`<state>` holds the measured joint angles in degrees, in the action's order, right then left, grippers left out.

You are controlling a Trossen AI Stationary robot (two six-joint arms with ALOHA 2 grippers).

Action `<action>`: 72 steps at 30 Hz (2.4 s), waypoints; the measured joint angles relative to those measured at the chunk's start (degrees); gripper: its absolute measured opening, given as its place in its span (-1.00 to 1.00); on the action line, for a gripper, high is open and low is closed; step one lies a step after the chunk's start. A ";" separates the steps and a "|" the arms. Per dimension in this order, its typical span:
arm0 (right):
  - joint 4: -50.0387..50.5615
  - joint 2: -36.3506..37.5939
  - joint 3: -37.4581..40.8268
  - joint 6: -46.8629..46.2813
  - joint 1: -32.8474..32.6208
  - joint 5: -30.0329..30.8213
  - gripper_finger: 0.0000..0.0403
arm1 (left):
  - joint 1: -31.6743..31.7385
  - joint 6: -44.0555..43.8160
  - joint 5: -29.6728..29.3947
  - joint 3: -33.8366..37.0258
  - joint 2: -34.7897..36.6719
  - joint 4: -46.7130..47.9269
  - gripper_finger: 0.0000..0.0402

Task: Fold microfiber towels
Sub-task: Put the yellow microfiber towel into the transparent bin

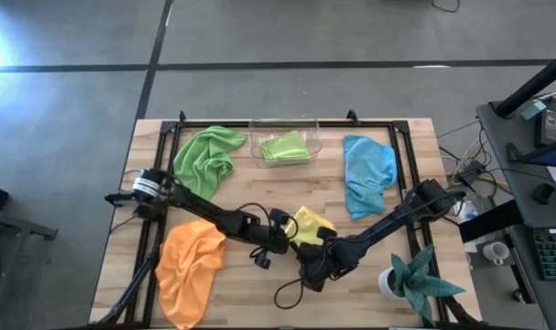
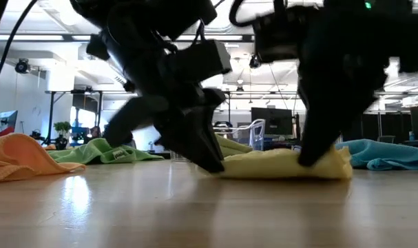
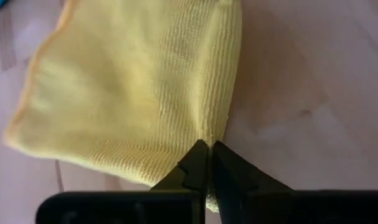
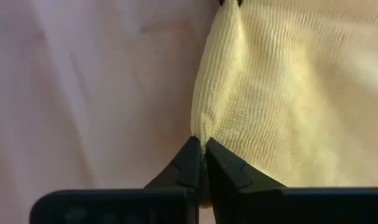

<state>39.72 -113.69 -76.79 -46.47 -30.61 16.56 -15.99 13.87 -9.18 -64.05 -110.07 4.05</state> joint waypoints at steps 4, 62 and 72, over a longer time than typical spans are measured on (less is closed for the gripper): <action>3.73 1.53 -3.07 -0.03 -0.06 0.29 -0.94 | -0.07 -0.04 0.17 -0.08 4.71 4.27 -0.99; 11.86 6.09 -41.14 59.49 48.69 8.63 -0.95 | 32.66 26.62 -21.54 -1.02 29.28 -5.59 -1.00; 4.56 1.68 -41.08 73.86 58.37 1.27 -0.95 | 40.77 27.52 -20.84 -7.44 19.51 -8.09 -1.00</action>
<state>44.28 -112.01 -117.86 27.39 27.76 17.83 24.79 41.39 -30.02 -71.49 -90.56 -4.04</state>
